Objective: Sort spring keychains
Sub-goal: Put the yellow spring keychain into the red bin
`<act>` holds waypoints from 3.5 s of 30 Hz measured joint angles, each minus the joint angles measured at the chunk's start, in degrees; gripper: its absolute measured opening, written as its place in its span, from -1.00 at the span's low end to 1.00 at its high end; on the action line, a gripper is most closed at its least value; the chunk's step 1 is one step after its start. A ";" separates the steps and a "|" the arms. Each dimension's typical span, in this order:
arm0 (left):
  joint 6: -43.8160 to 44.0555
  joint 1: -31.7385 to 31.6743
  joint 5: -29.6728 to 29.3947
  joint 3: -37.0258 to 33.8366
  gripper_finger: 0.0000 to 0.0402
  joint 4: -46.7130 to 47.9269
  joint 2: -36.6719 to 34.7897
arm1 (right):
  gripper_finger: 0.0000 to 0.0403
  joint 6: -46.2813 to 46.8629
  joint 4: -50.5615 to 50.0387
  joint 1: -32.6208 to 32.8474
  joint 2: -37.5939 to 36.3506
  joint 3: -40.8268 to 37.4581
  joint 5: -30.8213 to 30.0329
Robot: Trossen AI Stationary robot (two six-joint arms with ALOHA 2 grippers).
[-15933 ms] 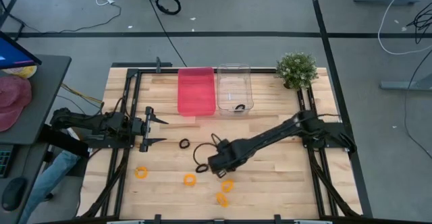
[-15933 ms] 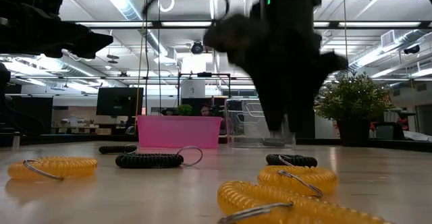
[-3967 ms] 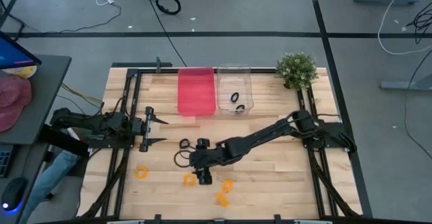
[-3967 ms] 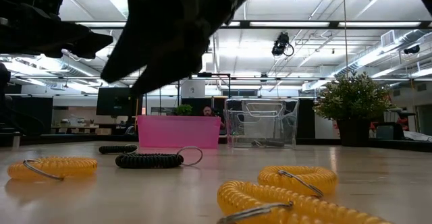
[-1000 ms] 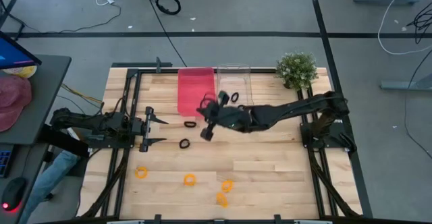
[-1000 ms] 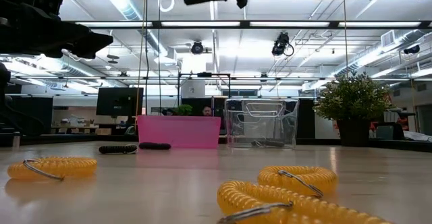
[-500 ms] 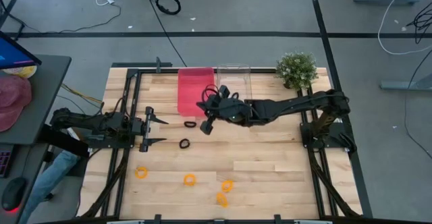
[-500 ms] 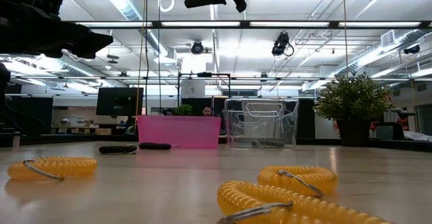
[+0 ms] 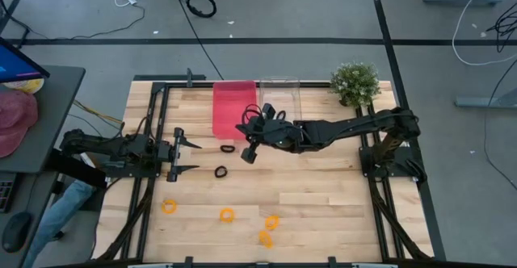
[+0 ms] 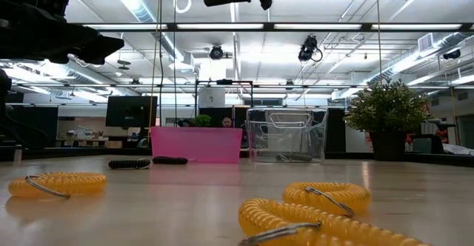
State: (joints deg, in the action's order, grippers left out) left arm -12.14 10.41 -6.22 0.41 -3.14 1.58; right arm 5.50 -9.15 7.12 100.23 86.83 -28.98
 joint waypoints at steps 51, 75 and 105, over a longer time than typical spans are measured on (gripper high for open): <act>-0.01 0.00 0.00 0.02 0.49 0.00 0.00 | -0.89 10.01 -19.16 24.67 -0.31 0.07 1.13; -0.01 0.00 0.00 0.01 0.49 0.00 0.02 | 0.02 25.56 -26.72 24.74 15.00 0.07 12.07; 0.00 0.00 0.00 0.02 0.49 0.00 0.01 | -0.87 20.27 -32.46 19.62 22.56 0.13 28.57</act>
State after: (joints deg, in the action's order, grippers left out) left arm -12.14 10.41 -6.22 0.42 -3.14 1.60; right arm 25.77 -41.60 26.74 122.79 86.96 -0.41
